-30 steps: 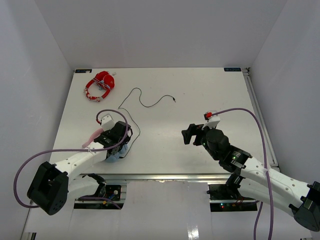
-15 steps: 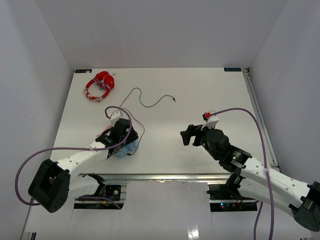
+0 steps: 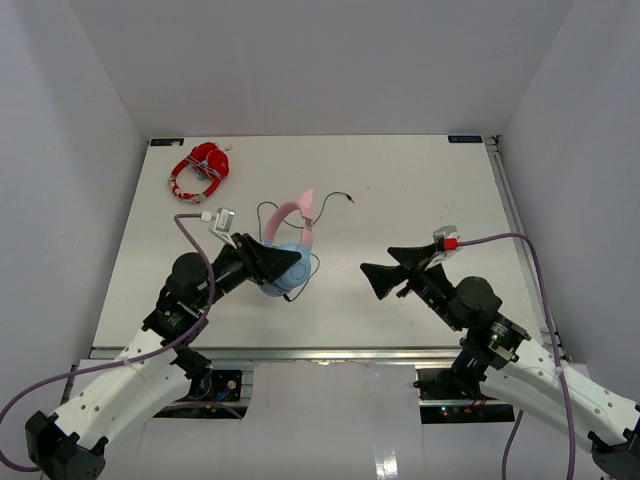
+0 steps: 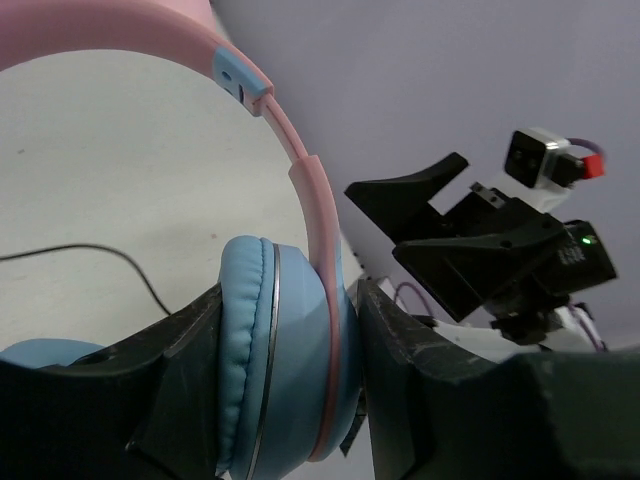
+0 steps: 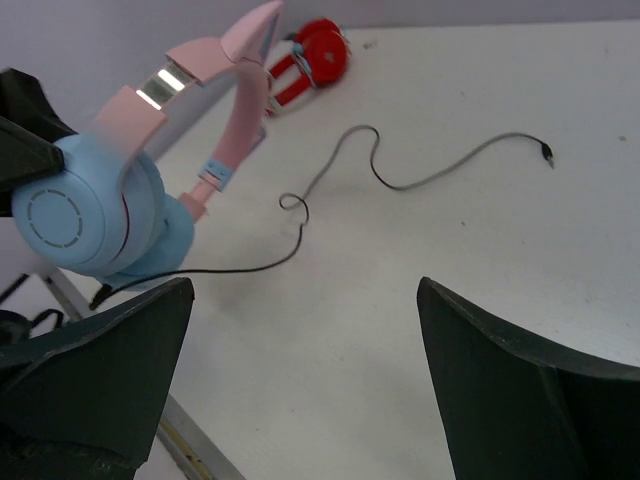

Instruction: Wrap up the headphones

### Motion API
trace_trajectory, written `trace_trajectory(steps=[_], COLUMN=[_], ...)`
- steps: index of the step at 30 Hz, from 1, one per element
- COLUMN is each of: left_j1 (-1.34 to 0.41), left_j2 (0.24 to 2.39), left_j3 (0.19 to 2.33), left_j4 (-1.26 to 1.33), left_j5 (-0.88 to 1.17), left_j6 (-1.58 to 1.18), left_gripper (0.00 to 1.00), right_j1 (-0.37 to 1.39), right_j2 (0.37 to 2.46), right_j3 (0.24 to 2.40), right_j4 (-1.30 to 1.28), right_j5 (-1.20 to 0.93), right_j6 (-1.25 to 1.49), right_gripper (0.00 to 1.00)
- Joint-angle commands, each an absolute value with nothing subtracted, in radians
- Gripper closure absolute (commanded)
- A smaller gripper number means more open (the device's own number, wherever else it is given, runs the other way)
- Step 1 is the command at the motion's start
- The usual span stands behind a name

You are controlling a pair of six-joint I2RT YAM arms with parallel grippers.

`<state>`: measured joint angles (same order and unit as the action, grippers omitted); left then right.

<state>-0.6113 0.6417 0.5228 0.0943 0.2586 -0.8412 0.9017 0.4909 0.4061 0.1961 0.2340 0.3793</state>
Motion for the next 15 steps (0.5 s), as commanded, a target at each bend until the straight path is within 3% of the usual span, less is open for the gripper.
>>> trace_trajectory(steps=[1, 9, 15], left_j1=[-0.612, -0.612, -0.612], left_j2=[0.564, 0.583, 0.648], left_j3=[0.535, 0.435, 0.385], left_j4=[0.344, 0.826, 1.133], left_j5=[0.473, 0.711, 0.762], left_j6=[-0.924, -1.126, -1.279], left_gripper=[1.0, 1.0, 1.0], right_j1=[0.897, 0.899, 0.897], right_j2=[0.427, 0.483, 0.573], right_j3=[0.378, 0.345, 0.296], right_j4=[0.416, 0.635, 0.833], right_j5=[0.097, 0.014, -0.092], right_j6=[0.428, 0.461, 0.508], right_gripper=[0.0, 0.06, 0.1])
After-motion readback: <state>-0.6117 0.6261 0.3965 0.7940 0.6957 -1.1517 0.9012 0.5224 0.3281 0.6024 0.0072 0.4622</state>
